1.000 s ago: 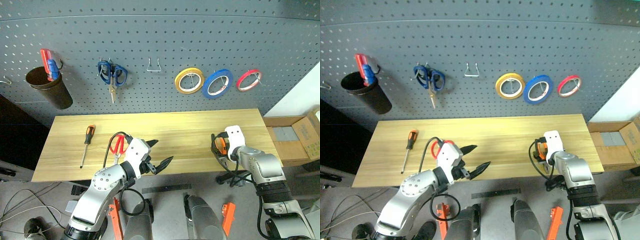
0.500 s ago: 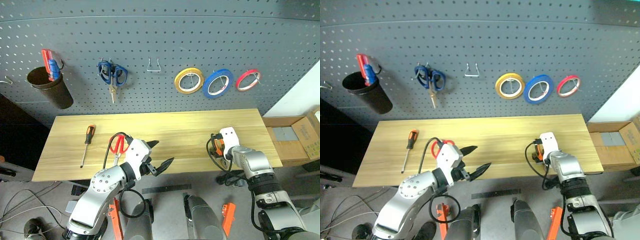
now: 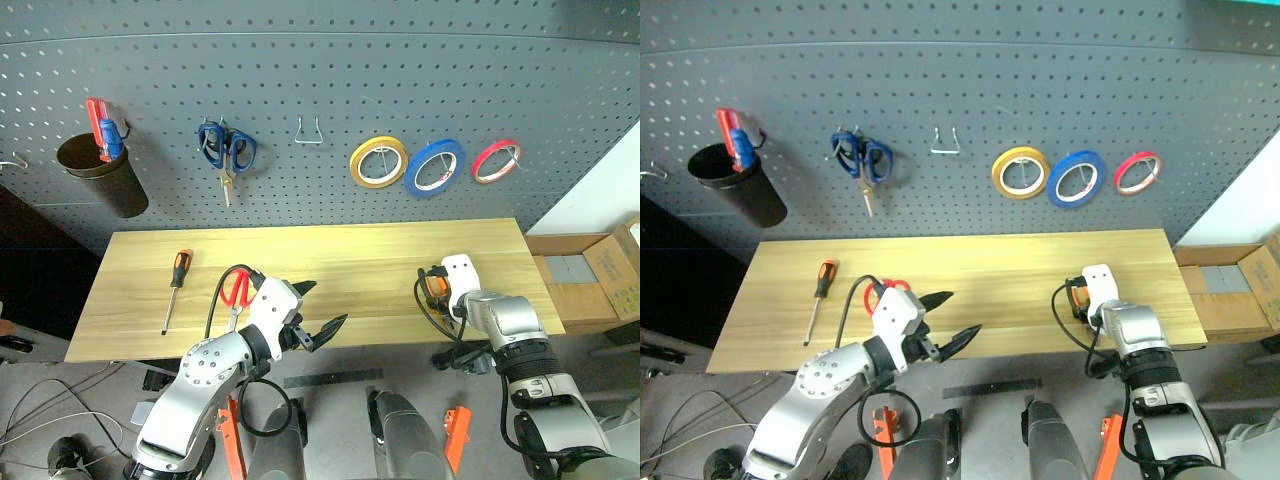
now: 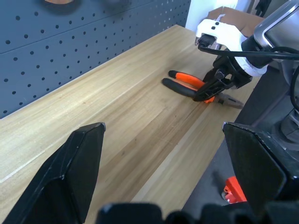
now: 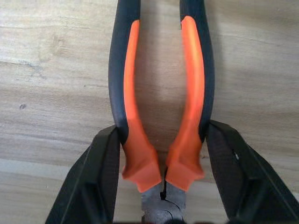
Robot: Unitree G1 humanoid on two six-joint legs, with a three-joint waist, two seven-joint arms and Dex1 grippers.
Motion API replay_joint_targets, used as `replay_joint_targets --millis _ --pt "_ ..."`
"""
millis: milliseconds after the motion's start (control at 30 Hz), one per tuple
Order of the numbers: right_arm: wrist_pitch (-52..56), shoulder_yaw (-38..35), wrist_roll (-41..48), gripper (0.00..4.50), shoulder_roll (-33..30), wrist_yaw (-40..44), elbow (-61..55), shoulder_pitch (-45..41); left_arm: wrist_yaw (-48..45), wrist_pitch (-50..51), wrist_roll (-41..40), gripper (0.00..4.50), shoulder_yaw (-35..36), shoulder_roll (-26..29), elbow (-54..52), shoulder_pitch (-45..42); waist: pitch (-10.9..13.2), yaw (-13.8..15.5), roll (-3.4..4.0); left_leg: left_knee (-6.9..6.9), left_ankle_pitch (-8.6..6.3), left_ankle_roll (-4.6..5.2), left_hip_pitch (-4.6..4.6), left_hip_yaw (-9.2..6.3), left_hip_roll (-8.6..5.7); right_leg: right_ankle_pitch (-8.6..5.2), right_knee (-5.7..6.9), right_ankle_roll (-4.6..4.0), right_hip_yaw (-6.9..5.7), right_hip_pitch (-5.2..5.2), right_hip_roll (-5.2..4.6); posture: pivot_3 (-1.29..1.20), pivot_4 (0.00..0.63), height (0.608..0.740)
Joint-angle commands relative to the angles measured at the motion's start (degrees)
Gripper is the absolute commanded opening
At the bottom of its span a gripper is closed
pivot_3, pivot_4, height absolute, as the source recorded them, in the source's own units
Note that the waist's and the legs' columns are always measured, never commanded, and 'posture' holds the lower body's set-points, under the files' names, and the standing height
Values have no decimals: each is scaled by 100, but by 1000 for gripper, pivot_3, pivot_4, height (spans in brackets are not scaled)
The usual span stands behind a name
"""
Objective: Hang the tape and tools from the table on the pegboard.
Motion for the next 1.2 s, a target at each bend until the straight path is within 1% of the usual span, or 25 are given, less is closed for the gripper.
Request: replay_joint_targets --millis 33,167,267,333,433,500,567,600,633,767,800,833,900,1000,1067,1200 --pt "12 -80 -87 2188 -19 -63 74 46 10 -128 -37 4333 48 -44 -79 -98 0 0 0 0 0 0 0 0 0 0 0 0 0 0 0 -95 266 740" --pt "-10 52 -20 2188 -126 229 -400 42 54 -340 2 4333 192 -87 203 -208 -3 1 0 1 0 0 -1 0 -1 2 1 4 0 0 0 -98 226 740" --pt "306 270 260 2188 -244 751 -1332 125 63 -545 -76 4333 526 -37 249 -137 -4 -10 3 -2 0 0 -9 0 -1 19 0 33 -1 -10 0 -98 200 740" --pt "356 428 504 2188 -334 1235 -1940 206 106 -700 -141 4333 791 -65 339 -139 -28 -18 10 -4 0 0 -22 1 1 20 3 33 -2 -26 1 -96 155 740" --pt "94 695 859 2188 -508 2022 -2714 242 250 -670 -373 4333 1192 -167 447 -430 -122 -5 17 -5 0 -1 -41 -3 3 21 5 32 -10 -44 4 -81 112 740" --pt "-127 835 1091 2188 -536 2478 -3164 83 274 -705 -438 4333 1475 -88 611 -732 -199 12 12 -2 1 -2 -46 -6 2 21 3 34 -15 -46 4 -73 95 740" --pt "-392 898 1237 2188 -493 2776 -3331 -83 253 -861 -388 4333 1638 6 886 -977 -291 16 8 3 3 -5 -48 -7 0 26 1 42 -17 -45 4 -69 79 740" --pt "-471 900 1322 2188 -435 2888 -3350 -183 251 -955 -365 4333 1704 31 1027 -1090 -344 15 5 3 7 -12 -47 -7 -2 29 0 45 -17 -43 3 -67 55 740" --pt "-611 891 1369 2188 -320 2932 -3310 -377 272 -1023 -367 4333 1773 40 1112 -1210 -420 15 3 4 8 -14 -46 -6 -3 31 -2 49 -14 -40 2 -65 37 740" --pt "-1117 695 1436 2188 162 2875 -2909 -1020 323 -1216 -359 4333 1809 -32 1260 -1441 -622 -4 -43 4 16 -28 -36 -6 -4 43 -11 53 -15 -23 1 -62 23 740" --pt "-1379 558 1464 2188 388 2756 -2714 -1278 403 -1300 -299 4333 1785 -102 1295 -1473 -670 -6 -53 4 17 -30 -34 -7 -4 44 -11 53 -16 -22 1 -68 11 740" --pt "-1568 463 1482 2188 545 2675 -2575 -1456 461 -1358 -257 4333 1771 -151 1318 -1493 -710 -12 -55 1 17 -31 -13 -7 -4 44 -13 53 -16 -4 1 -68 11 740" --pt "-1990 272 1441 2188 862 2438 -2186 -1836 642 -1468 -163 4333 1771 -265 1406 -1580 -788 -23 -54 0 17 -31 -1 -5 -4 44 -13 52 -14 7 1 -80 6 740" --pt "-3097 252 1046 2188 1294 2121 -962 -2584 877 -1667 45 4333 1618 -518 1672 -1733 -833 -25 -48 1 24 -41 10 -6 -3 58 -9 44 -16 11 4 -93 16 740" --pt "-3516 272 940 2188 1436 2126 -498 -2811 970 -1703 102 4333 1585 -617 1731 -1766 -866 -31 -58 1 30 -45 11 -5 -3 70 -10 43 -15 11 5 -96 22 740" --pt "-5053 217 617 2188 1811 1956 917 -3469 1171 -1855 372 4333 1413 -749 1908 -1753 -897 -117 -58 1 31 -44 13 -5 -1 70 -5 40 -10 11 8 -97 36 740"
